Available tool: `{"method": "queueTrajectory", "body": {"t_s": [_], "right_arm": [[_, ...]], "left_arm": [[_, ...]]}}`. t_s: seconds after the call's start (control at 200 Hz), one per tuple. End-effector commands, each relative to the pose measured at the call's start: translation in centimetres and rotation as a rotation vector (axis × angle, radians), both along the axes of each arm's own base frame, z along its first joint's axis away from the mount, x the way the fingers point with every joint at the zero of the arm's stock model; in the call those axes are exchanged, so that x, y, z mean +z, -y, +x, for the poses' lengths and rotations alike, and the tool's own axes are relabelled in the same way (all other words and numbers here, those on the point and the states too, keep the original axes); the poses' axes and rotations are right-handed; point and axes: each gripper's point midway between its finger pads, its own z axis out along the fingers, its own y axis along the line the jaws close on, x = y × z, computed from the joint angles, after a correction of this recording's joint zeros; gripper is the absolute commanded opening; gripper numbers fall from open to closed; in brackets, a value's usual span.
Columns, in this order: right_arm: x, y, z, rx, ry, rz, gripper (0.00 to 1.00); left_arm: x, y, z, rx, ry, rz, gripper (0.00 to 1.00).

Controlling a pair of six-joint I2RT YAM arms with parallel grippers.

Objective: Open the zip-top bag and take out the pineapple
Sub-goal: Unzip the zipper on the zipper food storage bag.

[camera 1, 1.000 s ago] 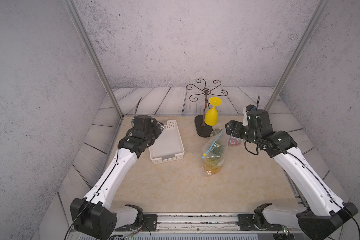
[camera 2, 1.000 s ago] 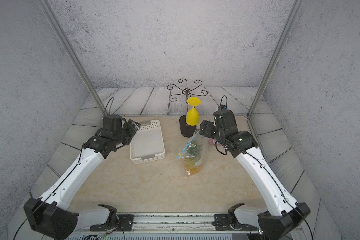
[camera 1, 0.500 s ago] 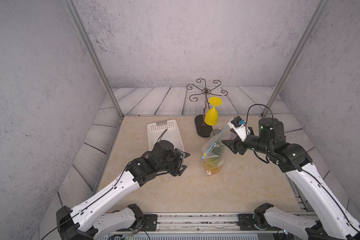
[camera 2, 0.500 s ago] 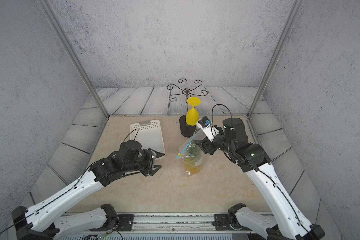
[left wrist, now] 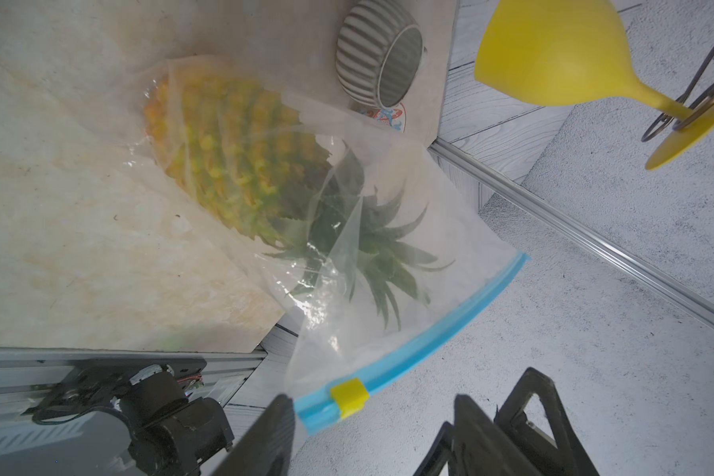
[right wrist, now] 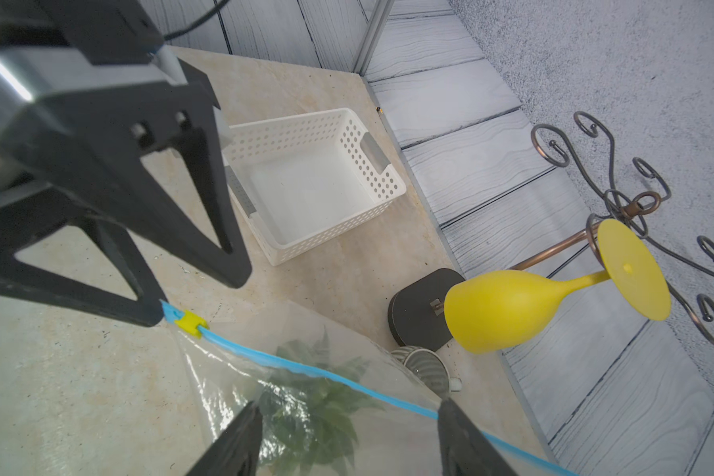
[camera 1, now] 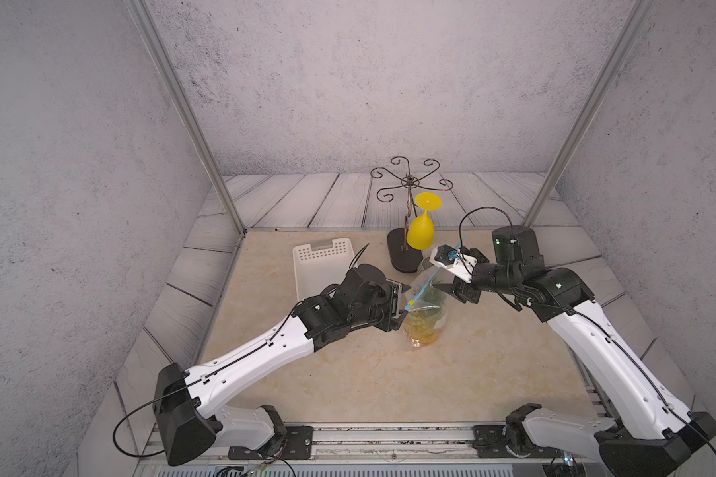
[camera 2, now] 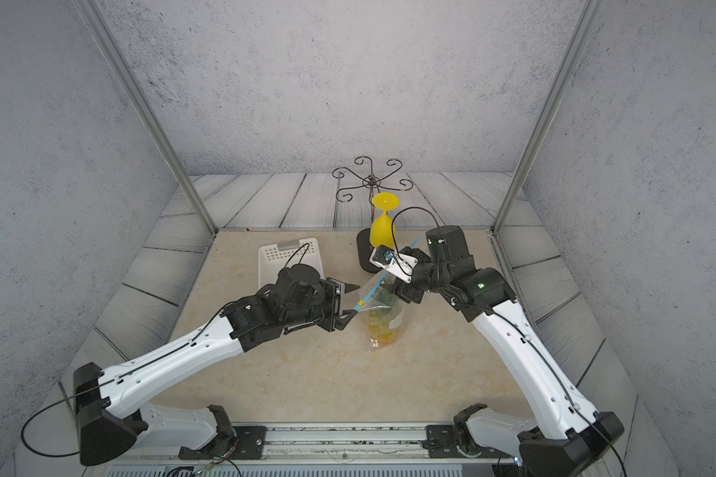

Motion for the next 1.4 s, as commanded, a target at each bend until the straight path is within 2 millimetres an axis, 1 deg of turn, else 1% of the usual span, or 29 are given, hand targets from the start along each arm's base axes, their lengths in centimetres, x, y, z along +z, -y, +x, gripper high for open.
{"method": "queueTrajectory", "body": {"t_s": [0.0, 0.135, 0.22, 0.355, 0.43, 0.535, 0.666, 0.731, 0.751, 0.831, 0.916, 0.996, 1.041, 1.131, 1.286, 1.396], "right_arm": [[0.0, 0.3, -0.3, -0.011, 0.001, -0.001, 0.67], [-0.2, 0.5, 0.0, -0.038, 0.004, 0.0, 0.67], [-0.1, 0.6, 0.1, -0.049, 0.003, 0.007, 0.67], [0.0, 0.5, 0.0, -0.052, 0.002, 0.02, 0.67], [0.3, 0.6, -0.1, -0.054, 0.003, 0.026, 0.67], [0.3, 0.6, -0.5, -0.05, -0.002, 0.03, 0.68], [0.4, 0.8, -0.8, -0.052, -0.001, 0.035, 0.68], [0.5, 0.8, -1.0, -0.052, -0.001, 0.043, 0.68], [0.5, 0.8, -1.1, -0.052, -0.003, 0.045, 0.68], [0.7, 0.9, -1.5, -0.046, 0.001, 0.054, 0.68], [0.9, 0.9, -1.8, -0.04, 0.003, 0.058, 0.69], [0.8, 0.8, -1.9, -0.036, -0.007, 0.058, 0.71], [0.6, 0.8, -1.8, -0.037, -0.018, 0.056, 0.72], [0.3, 0.6, -1.4, -0.047, -0.045, 0.053, 0.73], [0.7, 0.1, -0.7, -0.05, -0.061, 0.072, 0.74], [0.6, -0.6, -0.5, -0.03, -0.061, 0.065, 0.74]], "left_arm": [[1.2, 0.1, -0.2, 0.172, -0.272, -0.188, 0.63], [0.5, -1.8, -1.7, 0.178, -0.305, -0.134, 0.63], [0.2, -2.1, -2.0, 0.184, -0.317, -0.138, 0.63], [-0.3, -0.8, -2.0, 0.167, -0.334, -0.154, 0.65], [-0.5, 0.0, -1.6, 0.164, -0.34, -0.168, 0.65], [-0.4, 1.1, -1.2, 0.148, -0.338, -0.174, 0.66], [-1.1, 1.6, -1.0, 0.151, -0.349, -0.166, 0.65], [-1.5, 1.6, -0.7, 0.168, -0.353, -0.163, 0.6], [-1.6, 1.6, -0.5, 0.177, -0.353, -0.168, 0.57], [-2.1, 1.6, 0.2, 0.205, -0.343, -0.175, 0.42], [-2.5, 1.2, 1.1, 0.225, -0.33, -0.167, 0.27], [-2.5, 0.6, 2.2, 0.248, -0.291, -0.16, 0.07], [-2.4, 0.2, 2.6, 0.25, -0.281, -0.153, 0.0], [-2.4, -1.0, 3.2, 0.247, -0.259, -0.122, 0.0], [-2.1, -3.7, 3.8, 0.21, -0.216, -0.049, 0.0], [-1.9, -4.6, 4.2, 0.173, -0.204, -0.044, 0.0]]}}
